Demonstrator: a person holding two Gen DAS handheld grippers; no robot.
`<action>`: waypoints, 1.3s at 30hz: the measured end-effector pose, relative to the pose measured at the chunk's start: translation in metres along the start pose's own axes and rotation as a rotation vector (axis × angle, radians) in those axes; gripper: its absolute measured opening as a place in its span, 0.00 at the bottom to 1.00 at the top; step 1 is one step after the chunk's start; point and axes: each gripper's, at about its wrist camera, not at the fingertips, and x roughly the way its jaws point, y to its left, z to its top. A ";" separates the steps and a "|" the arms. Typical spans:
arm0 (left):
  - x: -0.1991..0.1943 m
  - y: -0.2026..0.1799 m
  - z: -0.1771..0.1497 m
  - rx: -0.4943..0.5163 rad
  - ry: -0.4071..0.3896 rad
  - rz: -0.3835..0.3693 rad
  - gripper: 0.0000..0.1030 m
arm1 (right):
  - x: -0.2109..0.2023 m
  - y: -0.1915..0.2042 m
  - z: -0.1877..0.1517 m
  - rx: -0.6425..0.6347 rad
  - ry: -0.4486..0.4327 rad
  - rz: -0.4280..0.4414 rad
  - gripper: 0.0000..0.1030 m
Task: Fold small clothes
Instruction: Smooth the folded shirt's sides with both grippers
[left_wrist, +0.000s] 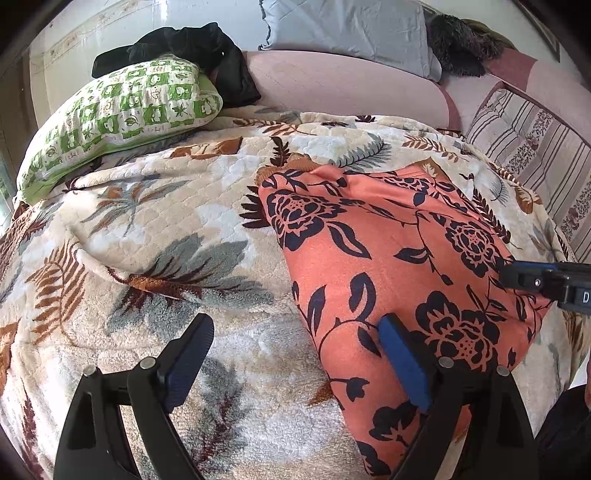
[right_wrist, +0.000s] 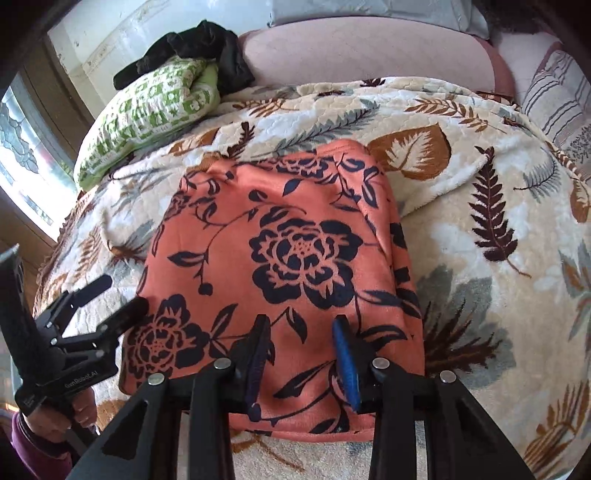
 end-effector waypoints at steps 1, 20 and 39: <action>-0.001 -0.001 0.001 0.002 -0.003 0.004 0.88 | -0.003 -0.002 0.002 0.007 -0.026 -0.010 0.37; 0.013 -0.016 0.008 0.011 -0.007 0.025 0.89 | 0.003 -0.024 0.003 0.104 -0.193 0.069 0.38; 0.013 -0.022 0.019 -0.021 -0.032 0.011 0.89 | 0.009 -0.045 0.014 0.204 -0.250 0.101 0.38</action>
